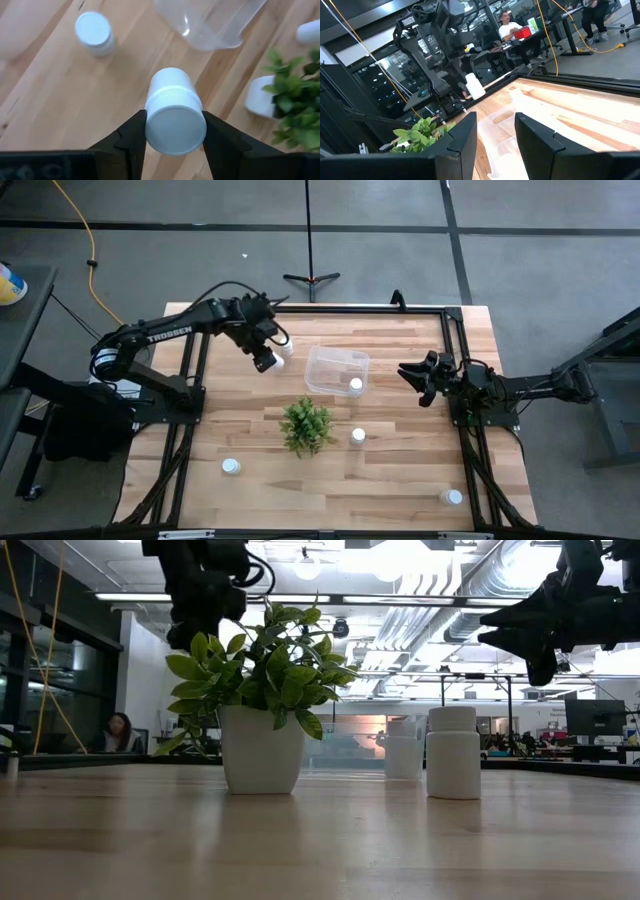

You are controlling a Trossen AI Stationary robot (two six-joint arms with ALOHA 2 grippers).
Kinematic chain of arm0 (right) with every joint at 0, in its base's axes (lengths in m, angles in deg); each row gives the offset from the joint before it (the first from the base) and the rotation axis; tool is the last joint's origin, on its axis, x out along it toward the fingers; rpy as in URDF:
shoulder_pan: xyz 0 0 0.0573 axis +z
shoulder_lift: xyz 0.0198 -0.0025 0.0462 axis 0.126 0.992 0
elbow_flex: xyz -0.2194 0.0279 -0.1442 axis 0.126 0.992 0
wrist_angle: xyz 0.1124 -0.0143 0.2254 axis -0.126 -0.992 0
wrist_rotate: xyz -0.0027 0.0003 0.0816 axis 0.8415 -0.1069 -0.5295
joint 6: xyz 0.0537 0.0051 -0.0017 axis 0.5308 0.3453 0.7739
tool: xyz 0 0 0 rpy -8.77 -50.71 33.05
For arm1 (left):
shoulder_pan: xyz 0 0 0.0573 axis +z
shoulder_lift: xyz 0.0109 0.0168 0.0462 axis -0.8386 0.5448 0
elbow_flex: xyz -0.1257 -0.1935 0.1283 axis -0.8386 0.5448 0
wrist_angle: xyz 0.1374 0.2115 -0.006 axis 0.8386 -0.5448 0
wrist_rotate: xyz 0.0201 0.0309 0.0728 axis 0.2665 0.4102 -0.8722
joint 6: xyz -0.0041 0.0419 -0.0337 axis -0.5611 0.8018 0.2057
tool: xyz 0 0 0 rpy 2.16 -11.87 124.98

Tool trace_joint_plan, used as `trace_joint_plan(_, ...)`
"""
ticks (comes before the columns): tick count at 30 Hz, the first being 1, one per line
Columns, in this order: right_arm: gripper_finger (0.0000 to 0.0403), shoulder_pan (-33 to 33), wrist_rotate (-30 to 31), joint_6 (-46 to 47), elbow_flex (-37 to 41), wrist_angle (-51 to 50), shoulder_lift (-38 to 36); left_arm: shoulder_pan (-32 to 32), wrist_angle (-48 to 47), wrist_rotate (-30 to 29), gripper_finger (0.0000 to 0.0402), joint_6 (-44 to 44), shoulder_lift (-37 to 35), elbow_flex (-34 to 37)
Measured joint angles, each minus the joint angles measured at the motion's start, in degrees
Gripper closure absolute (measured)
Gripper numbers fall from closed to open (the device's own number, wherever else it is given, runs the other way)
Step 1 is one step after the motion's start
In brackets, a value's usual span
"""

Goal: Pick and place pill bottles into a basket
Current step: Put the white pill bottle in the transparent bin

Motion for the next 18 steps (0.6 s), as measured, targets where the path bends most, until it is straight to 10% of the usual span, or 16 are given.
trace_joint_plan(18,0.0279,0.0,0.1,0.0,0.0,0.0,0.0,-1.5,12.2,5.9,0.0207,-1.9,0.0,-0.8)
